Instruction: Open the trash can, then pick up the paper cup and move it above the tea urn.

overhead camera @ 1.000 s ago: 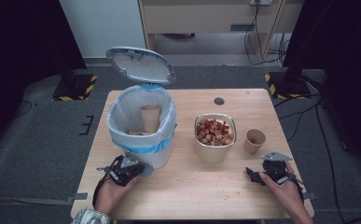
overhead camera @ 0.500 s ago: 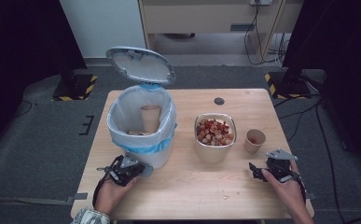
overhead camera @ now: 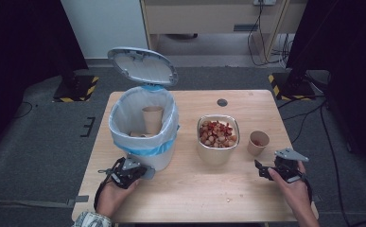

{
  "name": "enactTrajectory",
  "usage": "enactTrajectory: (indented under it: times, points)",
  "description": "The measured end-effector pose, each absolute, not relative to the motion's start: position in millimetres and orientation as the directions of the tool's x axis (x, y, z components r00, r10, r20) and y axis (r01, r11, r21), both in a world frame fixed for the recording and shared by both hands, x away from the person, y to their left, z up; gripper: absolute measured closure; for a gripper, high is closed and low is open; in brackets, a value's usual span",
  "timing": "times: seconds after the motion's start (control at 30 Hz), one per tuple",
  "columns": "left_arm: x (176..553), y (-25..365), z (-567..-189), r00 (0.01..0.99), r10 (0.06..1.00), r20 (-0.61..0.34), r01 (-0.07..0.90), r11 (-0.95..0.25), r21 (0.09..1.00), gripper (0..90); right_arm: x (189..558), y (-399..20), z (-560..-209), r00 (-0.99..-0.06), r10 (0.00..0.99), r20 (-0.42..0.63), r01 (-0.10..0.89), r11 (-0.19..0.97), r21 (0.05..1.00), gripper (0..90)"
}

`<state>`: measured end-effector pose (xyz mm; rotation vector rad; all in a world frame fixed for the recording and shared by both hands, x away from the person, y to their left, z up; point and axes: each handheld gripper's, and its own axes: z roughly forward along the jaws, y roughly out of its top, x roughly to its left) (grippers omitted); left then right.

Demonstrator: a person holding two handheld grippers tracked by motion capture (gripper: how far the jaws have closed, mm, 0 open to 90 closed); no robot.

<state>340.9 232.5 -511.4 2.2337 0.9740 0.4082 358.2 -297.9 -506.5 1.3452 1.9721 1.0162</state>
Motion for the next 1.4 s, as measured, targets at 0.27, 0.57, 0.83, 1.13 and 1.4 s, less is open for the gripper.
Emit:
enactTrajectory:
  times: [0.27, 0.57, 0.83, 1.13, 1.4]
  points:
    - [340.9, 232.6, -511.4, 0.675, 0.738, 0.021, 0.533, -0.507, 0.678, 89.8, 360.4, -298.9, -495.3, -0.359, 0.933, -0.008, 0.502, 0.200, 0.842, 4.5]
    - [341.0, 232.6, -511.4, 0.676, 0.737, 0.022, 0.532, -0.508, 0.678, 89.8, 368.8, -296.5, -492.1, -0.364, 0.931, -0.004, 0.505, 0.201, 0.840, 4.5]
    - [340.9, 232.5, -511.5, 0.676, 0.737, 0.023, 0.530, -0.508, 0.679, 89.8, 377.1, -294.2, -492.5, -0.356, 0.934, 0.015, 0.512, 0.181, 0.839, 4.2]
    - [341.0, 232.4, -511.5, 0.676, 0.736, 0.023, 0.530, -0.508, 0.679, 89.8, 393.1, -291.0, -497.0, -0.338, 0.941, 0.022, 0.512, 0.164, 0.843, 4.9]
    - [340.9, 232.3, -511.5, 0.678, 0.735, 0.025, 0.528, -0.510, 0.679, 89.8, 406.5, -285.0, -503.5, -0.320, 0.947, 0.025, 0.511, 0.150, 0.846, 7.3]
